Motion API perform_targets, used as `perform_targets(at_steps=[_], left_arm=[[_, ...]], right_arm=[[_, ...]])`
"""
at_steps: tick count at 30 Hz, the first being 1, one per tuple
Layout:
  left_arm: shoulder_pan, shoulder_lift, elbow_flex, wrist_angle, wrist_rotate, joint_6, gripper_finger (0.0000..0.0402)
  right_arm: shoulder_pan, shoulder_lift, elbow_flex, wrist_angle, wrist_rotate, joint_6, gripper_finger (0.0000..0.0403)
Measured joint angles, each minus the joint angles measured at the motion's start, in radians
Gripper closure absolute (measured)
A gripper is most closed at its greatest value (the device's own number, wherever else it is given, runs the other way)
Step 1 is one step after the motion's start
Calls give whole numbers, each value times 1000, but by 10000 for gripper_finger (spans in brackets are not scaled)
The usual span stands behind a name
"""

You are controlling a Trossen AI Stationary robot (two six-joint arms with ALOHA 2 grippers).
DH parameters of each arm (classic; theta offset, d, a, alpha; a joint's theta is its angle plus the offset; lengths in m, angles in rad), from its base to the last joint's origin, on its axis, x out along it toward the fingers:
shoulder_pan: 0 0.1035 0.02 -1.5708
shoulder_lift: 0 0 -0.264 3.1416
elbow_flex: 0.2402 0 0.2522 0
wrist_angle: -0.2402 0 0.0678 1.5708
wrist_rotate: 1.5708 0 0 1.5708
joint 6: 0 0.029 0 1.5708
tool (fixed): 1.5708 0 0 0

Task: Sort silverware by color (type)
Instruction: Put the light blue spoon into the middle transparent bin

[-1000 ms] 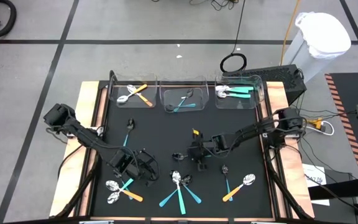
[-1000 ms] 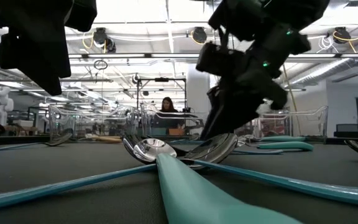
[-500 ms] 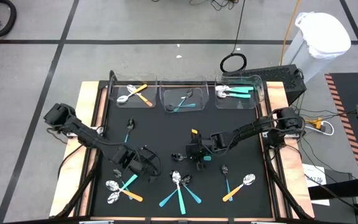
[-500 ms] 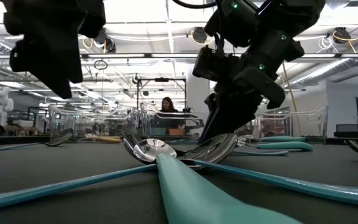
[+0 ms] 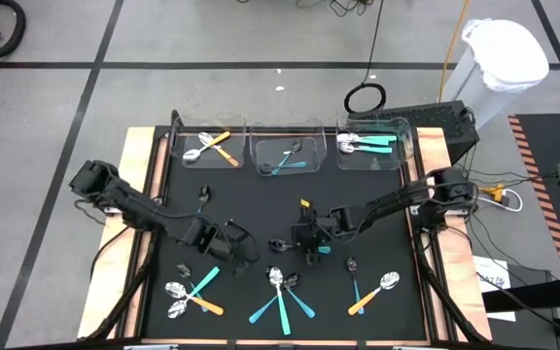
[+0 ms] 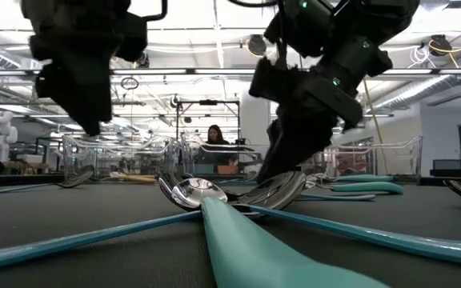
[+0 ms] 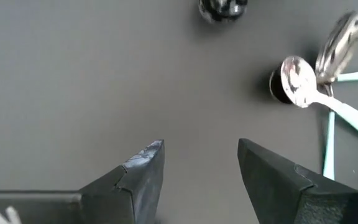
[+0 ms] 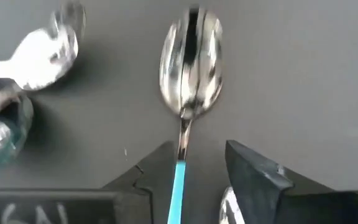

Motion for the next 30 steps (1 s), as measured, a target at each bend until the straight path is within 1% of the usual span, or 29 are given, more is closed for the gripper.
perform_targets(at_steps=[3,5,8,11,14,15,18,20,22,25,28,30], left_arm=[[27,0,0,3,1,34,197],[47,0,0,5,22,56,197],[70,-2,1,4,54,86,197],[89,-12,13,5,55,124,197],[112,-29,31,1,45,164,197],[123,-37,38,1,42,180,197],[156,-69,50,3,25,213,197],[178,-98,55,-1,7,235,197],[201,-133,57,4,-18,261,197],[239,-182,57,-2,-67,312,197],[282,-227,57,1,-119,371,197],[309,-250,57,-2,-139,400,197]], right_arm=[[6,23,0,1,-3,0,253],[8,35,0,2,-5,0,254],[9,38,2,-2,2,0,268],[5,38,2,-2,5,-1,310],[-2,36,2,-4,-2,-8,378],[-2,29,2,-11,-3,-11,387],[-6,3,21,-63,3,-49,386],[-18,-27,68,-115,8,-110,389],[-39,-61,132,-190,45,-199,395],[-88,-90,236,-305,132,-369,395],[-160,-97,341,-370,236,-522,394],[-224,-99,394,-378,261,-603,394]])
